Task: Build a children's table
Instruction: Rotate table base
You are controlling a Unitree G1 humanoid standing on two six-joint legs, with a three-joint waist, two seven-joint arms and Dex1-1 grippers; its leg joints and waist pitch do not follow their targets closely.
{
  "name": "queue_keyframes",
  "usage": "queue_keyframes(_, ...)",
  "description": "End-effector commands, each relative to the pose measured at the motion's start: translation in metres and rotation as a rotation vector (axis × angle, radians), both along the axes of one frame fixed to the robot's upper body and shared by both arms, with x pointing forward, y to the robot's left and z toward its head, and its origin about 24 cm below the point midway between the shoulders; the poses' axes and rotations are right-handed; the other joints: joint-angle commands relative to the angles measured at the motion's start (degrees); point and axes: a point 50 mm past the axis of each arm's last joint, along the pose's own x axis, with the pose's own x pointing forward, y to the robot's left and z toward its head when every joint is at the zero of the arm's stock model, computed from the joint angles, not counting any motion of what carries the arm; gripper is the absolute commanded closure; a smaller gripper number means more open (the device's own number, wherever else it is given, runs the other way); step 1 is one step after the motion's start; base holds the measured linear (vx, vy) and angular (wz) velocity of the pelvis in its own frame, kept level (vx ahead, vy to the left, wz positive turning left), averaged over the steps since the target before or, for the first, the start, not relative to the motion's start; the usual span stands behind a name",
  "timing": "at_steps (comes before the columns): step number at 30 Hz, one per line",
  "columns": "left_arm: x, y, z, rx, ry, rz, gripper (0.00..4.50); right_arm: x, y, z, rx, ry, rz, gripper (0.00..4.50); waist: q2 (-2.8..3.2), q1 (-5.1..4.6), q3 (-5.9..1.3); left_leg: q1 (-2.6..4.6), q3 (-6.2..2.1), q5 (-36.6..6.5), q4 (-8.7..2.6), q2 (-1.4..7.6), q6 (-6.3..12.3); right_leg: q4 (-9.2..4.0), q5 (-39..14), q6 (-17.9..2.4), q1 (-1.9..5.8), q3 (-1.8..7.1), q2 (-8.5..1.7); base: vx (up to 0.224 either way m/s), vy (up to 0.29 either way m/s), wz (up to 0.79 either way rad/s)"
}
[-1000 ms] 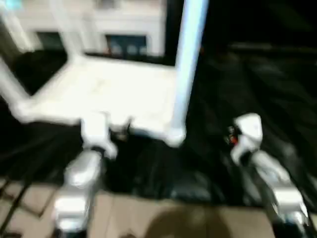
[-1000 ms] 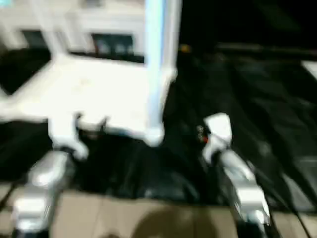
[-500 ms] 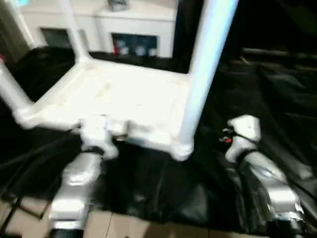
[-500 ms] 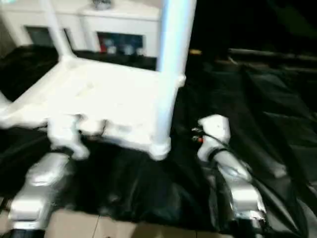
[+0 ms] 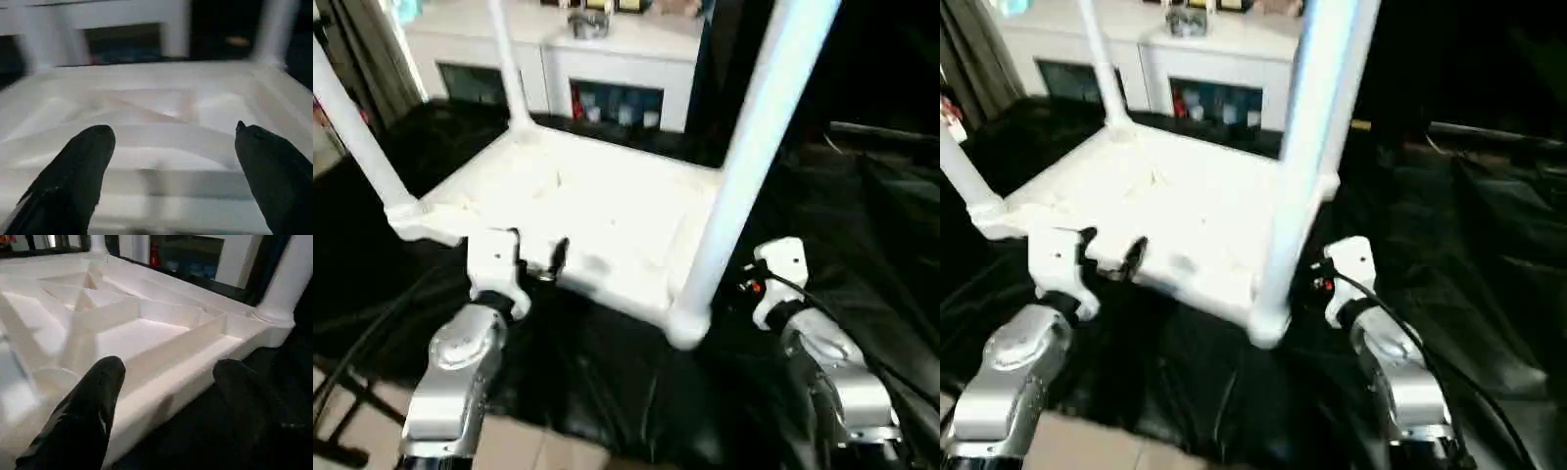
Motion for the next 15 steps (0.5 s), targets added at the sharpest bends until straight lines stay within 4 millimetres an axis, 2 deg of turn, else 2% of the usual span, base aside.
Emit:
queue_keyframes(1,-0.001,-0.002,-0.001,0.038,0.006,-0.081,0.07,0.001,-0.001,0.004,0.008,-0.023,0.006,1.17,-1.51,1.69,-4.12,-1.51,-1.41,17.43,-3.7,4.5,8.23,-3.38,30.71,-9.98,4.7,3.22,-4.81,0.0,0.0,0.0)
queue_keyframes(2,0.0,-0.003,-0.001,0.041,0.01,-0.111,0.07,0.001,-0.002,0.005,0.009,-0.025,0.006,1.17,-1.0,1.67,-3.88,-1.44,-1.35,16.63,-4.16,4.88,7.42,-3.33,30.54,-11.8,4.25,2.68,-4.31,0.0,0.0,0.0)
queue_keyframes(3,0.002,-0.003,0.001,0.032,0.016,-0.173,0.07,0.003,-0.007,0.007,-0.004,-0.031,-0.002,1.17,-0.6,1.3,-3.23,-1.12,-1.42,13.82,-4.97,5.53,6.63,-3.88,24.16,-15.07,3.72,1.77,-3.44,0.0,0.0,0.0)
queue_keyframes(4,0.004,-0.004,0.004,0.027,0.014,-0.207,0.07,0.004,-0.011,0.008,-0.01,-0.033,-0.01,1.17,-0.11,1.37,-2.9,-0.63,-1.4,10.35,-5.41,6.12,6.44,-4.27,15.53,-17.68,3.27,1.42,-3.16,0.0,0.0,0.0)
queue_keyframes(5,0.006,-0.005,0.007,0.017,0.009,-0.252,0.07,0.005,-0.015,0.01,-0.015,-0.037,-0.02,1.17,0.27,1.43,-2.72,-0.35,-1.42,8.41,-5.58,6.5,6.44,-4.47,11.91,-18.61,2.99,1.38,-3.14,0.0,0.0,0.0)
queue_keyframes(6,0.006,-0.005,0.007,0.017,0.009,-0.252,0.07,0.005,-0.015,0.01,-0.015,-0.037,-0.02,1.17,0.2,1.4,-2.51,-0.14,-1.32,6.07,-5.85,6.8,6.47,-4.77,8.68,-19.3,2.82,1.34,-3.13,0.0,0.0,0.0)
queue_keyframes(7,0.009,-0.008,0.011,0.009,0.011,-0.322,0.07,0.007,-0.022,0.012,-0.029,-0.042,-0.033,1.17,0.47,1.6,-2.3,0.33,-0.92,0.7,-6.39,7.38,6.14,-5.21,3.85,-20.79,2.49,1.17,-3.29,0.0,0.0,0.0)
queue_keyframes(8,0.009,-0.008,0.011,0.009,0.011,-0.322,0.07,0.007,-0.022,0.012,-0.029,-0.042,-0.033,1.17,0.58,1.58,-2.17,0.25,-0.72,-1.23,-6.68,7.56,5.88,-5.41,2.33,-20.81,2.58,1.07,-3.32,-0.061,-0.011,0.12)
queue_keyframes(9,0.011,-0.01,0.011,0.037,0.024,-0.39,0.07,0.007,-0.028,0.014,-0.039,-0.045,-0.033,1.17,0.4,1.57,-1.8,0.29,-0.07,-5.95,-7.19,7.95,4.71,-6.11,-1.91,-20.15,2.5,1.1,-3.43,-0.061,-0.011,0.12)
queue_keyframes(10,0.012,-0.013,0.011,0.072,0.043,-0.477,0.07,0.007,-0.033,0.016,-0.057,-0.048,-0.02,1.17,0.37,1.56,-1.73,0.38,0.17,-8.14,-7.39,8.06,3.75,-6.28,-4.13,-19.71,2.52,1.13,-3.47,-0.059,-0.01,0.12)
queue_keyframes(11,0.012,-0.014,0.012,0.106,0.049,-0.532,0.07,0.006,-0.036,0.018,-0.069,-0.048,-0.001,1.17,0.15,1.49,-1.28,0.56,0.71,-13.73,-8.06,8.13,1.05,-6.98,-11.47,-17.39,2.35,1.33,-3.56,-0.054,-0.005,0.08)
queue_keyframes(12,0.011,-0.016,0.012,0.124,0.051,-0.569,0.07,0.005,-0.037,0.018,-0.079,-0.045,0.016,1.17,0.15,1.49,-1.28,0.56,0.71,-13.73,-8.06,8.13,1.05,-6.98,-11.47,-17.39,2.35,1.33,-3.56,-0.054,-0.005,0.08)
queue_keyframes(13,0.011,-0.019,0.013,0.159,0.054,-0.65,0.07,0.003,-0.041,0.019,-0.109,-0.037,0.061,1.17,-0.02,1.57,-1.25,0.67,1.02,-15.95,-8.47,8.16,-0.52,-7.58,-16.29,-14.69,2.42,1.41,-3.76,0.0,0.0,0.0)
queue_keyframes(14,0.011,-0.022,0.013,0.18,0.057,-0.707,0.07,0.001,-0.044,0.019,-0.14,-0.028,0.101,1.17,-0.04,1.61,-1.43,0.75,1.11,-15.28,-8.53,8.27,-0.82,-7.44,-15.8,-14.29,2.41,1.48,-3.8,0.0,0.0,0.0)
queue_keyframes(15,0.011,-0.023,0.013,0.191,0.059,-0.743,0.07,-0.001,-0.045,0.019,-0.159,-0.021,0.127,1.17,0.06,1.61,-1.54,0.52,1.21,-13.2,-8.58,8.29,-0.62,-7.42,-13.61,-14.12,2.5,1.54,-3.82,0.0,0.0,0.0)
